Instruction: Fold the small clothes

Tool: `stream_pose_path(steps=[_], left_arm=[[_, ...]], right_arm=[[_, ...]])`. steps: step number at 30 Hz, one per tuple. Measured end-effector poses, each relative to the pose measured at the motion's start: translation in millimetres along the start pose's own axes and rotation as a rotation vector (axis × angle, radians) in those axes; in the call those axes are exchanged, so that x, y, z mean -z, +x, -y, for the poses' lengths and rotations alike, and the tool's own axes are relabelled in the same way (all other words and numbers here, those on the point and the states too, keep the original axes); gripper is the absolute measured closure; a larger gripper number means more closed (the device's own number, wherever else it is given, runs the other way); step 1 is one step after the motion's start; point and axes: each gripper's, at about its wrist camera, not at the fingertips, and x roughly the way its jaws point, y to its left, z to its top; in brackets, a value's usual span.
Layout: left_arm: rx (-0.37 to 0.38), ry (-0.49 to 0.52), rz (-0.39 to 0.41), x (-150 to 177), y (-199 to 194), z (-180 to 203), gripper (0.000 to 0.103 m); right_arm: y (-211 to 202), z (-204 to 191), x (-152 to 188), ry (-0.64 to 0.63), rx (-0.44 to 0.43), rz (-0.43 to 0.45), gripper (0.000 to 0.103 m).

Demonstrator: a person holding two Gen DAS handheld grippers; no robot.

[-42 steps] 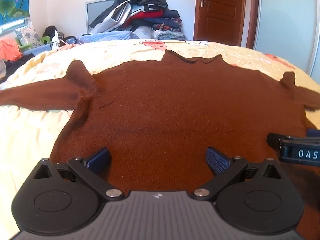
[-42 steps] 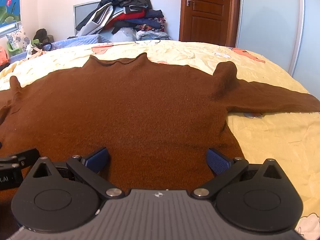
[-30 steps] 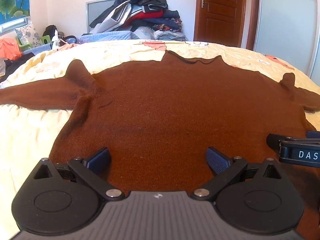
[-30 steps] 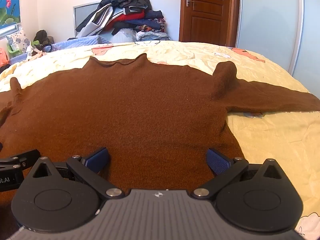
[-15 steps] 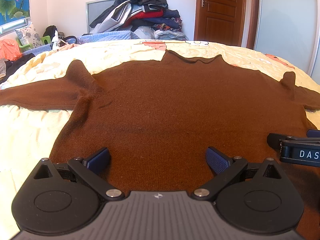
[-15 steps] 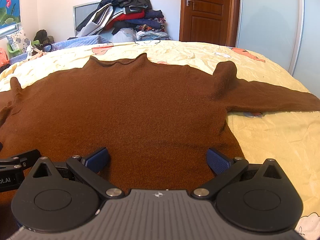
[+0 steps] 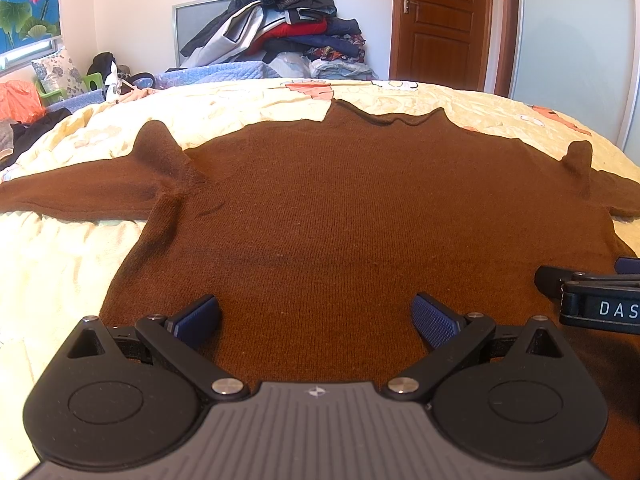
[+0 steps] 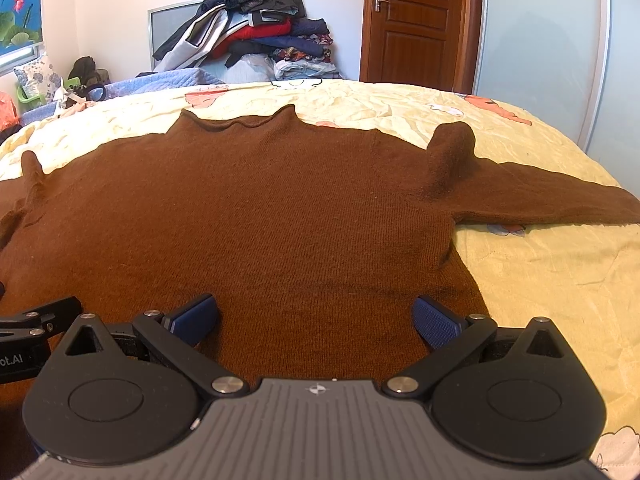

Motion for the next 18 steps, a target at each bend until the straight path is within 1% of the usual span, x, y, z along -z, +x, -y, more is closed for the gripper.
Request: stream_pose_path(steps=[6,10,13,18], left_arm=[[0.005,-0.005,0.001,0.4,-0.7,-1.6,0.000],[0.033,-0.040,0.012,1.3,-2.8,-8.4,0.000],[0.007,0.005,0.000,0.1,0.0,-0.2,0.000],[0.015,-0.007,0.003,0.5,-0.9,-2.9,0.000]], right_arm=[[0.5,0.1,-0.5,0.001,-0.001,0.000,0.000],[-1.1,2.8,-0.1,0.013,-0.017,0.005,0.000],[0.9,-0.5,-1.4,-0.003,-0.002,-0.001,0.000],[0.7,0.2,-1.1,0.000,-0.008,0.000,0.000]])
